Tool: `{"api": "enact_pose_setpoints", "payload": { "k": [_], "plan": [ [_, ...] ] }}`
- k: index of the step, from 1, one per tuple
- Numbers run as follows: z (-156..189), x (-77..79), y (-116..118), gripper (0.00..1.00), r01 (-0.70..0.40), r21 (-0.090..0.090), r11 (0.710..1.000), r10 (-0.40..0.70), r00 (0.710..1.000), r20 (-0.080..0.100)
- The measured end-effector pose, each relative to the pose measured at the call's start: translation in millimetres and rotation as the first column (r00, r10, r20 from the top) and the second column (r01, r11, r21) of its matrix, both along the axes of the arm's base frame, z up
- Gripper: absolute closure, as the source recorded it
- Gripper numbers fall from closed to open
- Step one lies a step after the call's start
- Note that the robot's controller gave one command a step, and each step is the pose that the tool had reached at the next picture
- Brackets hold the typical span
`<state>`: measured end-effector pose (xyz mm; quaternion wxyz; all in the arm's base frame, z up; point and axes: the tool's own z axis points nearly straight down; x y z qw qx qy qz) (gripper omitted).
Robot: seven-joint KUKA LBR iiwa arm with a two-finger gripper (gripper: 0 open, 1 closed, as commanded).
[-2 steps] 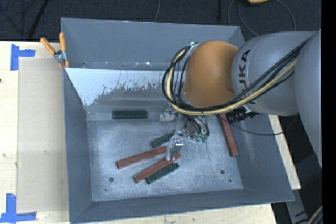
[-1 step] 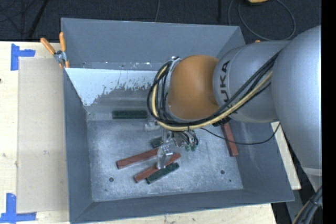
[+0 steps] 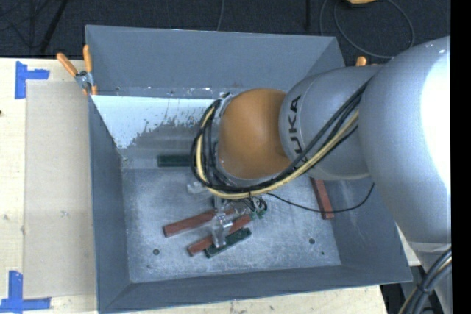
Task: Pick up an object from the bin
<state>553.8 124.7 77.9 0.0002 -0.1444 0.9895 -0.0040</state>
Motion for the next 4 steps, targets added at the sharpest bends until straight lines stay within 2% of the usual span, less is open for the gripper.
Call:
{"api": "enact_pose_setpoints", "payload": {
  "k": [1, 2, 3, 4],
  "plan": [
    [0.4, 14.5, 14.4, 0.00, -0.264, 0.007, 0.964, 0.264, 0.964, 0.000],
    [0.0, 9.3, 6.8, 0.00, -0.127, 0.010, 0.992, 0.127, 0.992, 0.007],
    [0.1, 14.7, 15.0, 1.00, -0.263, 0.009, 0.965, 0.263, 0.965, 0.000],
    [0.0, 14.7, 14.8, 1.00, -0.262, 0.009, 0.965, 0.262, 0.965, -0.001]
  ]
}}
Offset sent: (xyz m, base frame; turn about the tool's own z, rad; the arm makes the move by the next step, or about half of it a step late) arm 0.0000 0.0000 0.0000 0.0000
